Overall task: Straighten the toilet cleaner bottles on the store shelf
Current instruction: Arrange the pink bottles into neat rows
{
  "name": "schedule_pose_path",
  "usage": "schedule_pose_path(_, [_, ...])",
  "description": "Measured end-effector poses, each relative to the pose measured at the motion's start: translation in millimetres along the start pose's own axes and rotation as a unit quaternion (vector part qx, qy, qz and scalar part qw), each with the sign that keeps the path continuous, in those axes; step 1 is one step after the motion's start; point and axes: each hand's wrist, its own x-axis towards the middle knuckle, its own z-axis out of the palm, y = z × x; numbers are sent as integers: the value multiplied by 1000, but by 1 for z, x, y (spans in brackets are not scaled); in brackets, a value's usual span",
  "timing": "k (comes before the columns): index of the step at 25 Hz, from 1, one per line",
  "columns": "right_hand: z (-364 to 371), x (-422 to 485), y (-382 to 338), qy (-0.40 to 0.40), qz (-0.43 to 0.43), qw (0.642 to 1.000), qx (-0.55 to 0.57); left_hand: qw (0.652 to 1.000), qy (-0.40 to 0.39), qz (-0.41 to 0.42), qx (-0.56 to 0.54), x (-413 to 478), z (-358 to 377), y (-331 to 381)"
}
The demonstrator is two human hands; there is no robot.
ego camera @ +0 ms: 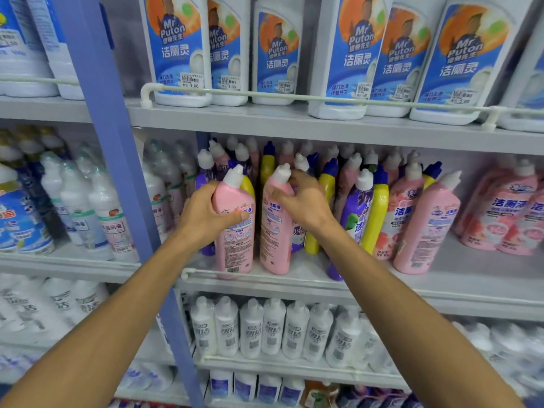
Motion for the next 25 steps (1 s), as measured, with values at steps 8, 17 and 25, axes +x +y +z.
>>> schedule_pose_path(8, [-62,-43,-15,-7,-54,998,15,999,-12,34,-37,-9,15,51])
schedule_pose_path(17, [-249,-99,69,-46,-35,996,65,981,-141,110,-71,-34,142,168])
schedule_pose_path(25, [-450,-105,192,-58,15,995,86,976,-158,77,-126,-33,374,267])
